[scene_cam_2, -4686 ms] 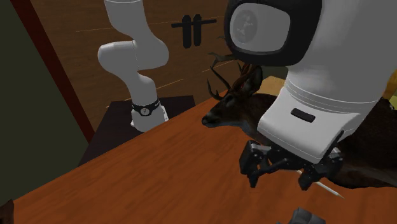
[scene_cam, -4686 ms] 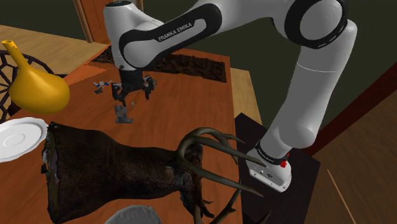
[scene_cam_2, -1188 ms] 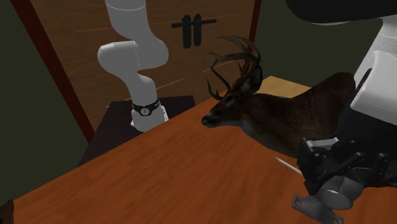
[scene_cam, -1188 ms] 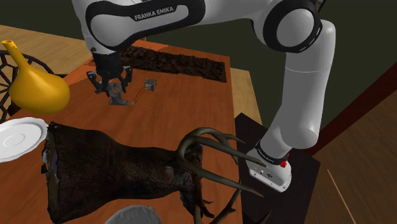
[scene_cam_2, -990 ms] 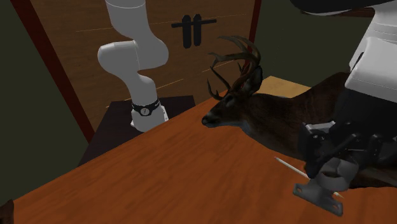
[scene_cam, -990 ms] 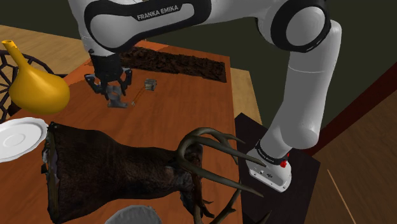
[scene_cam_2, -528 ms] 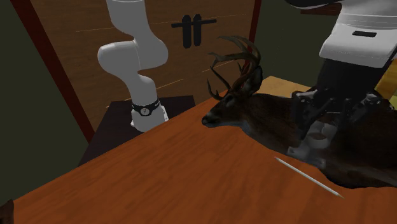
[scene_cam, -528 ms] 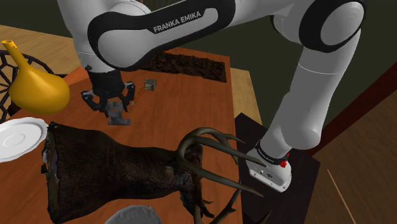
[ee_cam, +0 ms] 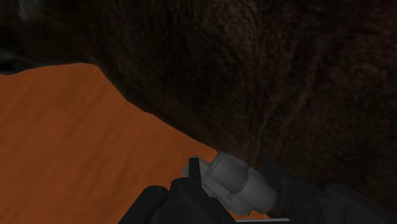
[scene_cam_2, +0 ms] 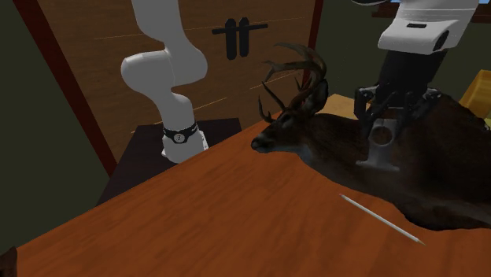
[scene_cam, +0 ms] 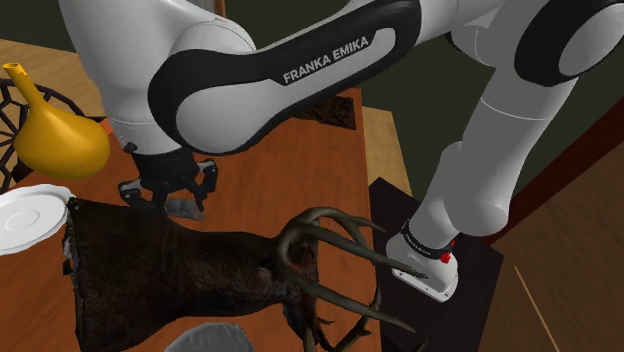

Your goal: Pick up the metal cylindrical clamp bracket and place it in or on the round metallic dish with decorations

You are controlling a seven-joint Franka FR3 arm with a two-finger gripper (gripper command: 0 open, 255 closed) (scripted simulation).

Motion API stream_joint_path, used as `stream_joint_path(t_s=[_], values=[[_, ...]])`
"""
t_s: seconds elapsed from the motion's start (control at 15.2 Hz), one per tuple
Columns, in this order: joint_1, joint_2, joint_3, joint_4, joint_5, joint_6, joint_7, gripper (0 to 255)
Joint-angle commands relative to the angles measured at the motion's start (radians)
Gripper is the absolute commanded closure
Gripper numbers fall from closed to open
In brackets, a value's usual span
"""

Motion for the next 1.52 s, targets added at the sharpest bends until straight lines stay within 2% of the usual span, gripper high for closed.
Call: stream_joint_path(t_s=[0.0, 0.53, 1.06, 1.45], values=[[0.027, -0.017, 0.023, -0.019, 0.011, -0.004, 0.039, 255], [0.128, -0.032, 0.102, -0.032, 0.008, -0.008, 0.22, 255], [0.249, 0.023, 0.175, 0.031, -0.037, -0.032, 0.426, 255], [0.261, 0.05, 0.175, -0.007, -0.059, 0.027, 0.452, 255]])
